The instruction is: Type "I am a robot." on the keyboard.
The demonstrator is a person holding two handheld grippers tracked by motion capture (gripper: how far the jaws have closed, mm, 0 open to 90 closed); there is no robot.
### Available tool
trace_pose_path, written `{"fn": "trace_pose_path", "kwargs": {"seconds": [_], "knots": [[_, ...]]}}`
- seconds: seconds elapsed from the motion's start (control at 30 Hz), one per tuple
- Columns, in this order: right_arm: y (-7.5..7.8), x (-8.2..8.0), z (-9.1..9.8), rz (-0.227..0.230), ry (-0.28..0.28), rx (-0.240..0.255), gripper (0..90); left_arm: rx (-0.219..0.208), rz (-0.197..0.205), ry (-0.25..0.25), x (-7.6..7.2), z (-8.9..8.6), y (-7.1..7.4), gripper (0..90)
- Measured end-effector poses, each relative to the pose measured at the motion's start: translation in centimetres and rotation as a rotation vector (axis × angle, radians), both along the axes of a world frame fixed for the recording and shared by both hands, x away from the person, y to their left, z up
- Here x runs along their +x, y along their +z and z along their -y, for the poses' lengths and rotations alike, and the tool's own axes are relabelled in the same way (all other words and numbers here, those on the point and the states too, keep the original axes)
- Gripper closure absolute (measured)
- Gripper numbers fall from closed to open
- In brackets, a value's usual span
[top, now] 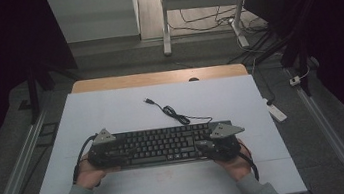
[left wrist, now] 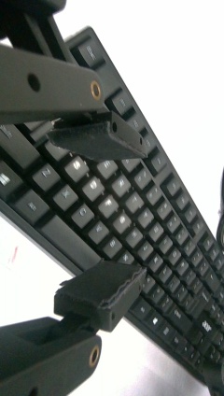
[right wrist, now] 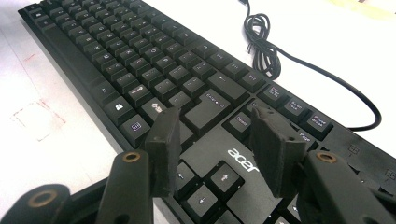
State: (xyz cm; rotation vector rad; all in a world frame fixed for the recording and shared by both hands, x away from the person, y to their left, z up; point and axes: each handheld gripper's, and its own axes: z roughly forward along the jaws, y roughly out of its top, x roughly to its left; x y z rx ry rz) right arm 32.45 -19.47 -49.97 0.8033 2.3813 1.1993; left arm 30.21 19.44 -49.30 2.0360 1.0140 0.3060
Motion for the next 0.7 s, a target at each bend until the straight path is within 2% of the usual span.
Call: {"fn": "trace_pose_path", "kwargs": {"seconds": [0.2, 0.7], "knots": [[-0.01, 0.01, 0.0, 0.0, 0.0, 0.0, 53.3, 0.007, 0.002, 0.018, 0.04, -0.45, 0.05, 34.3], [-0.01, 0.02, 0.01, -0.001, -0.001, -0.001, 53.2, 0.015, 0.0, 0.017, 0.05, -0.49, -0.01, 32.7]]}}
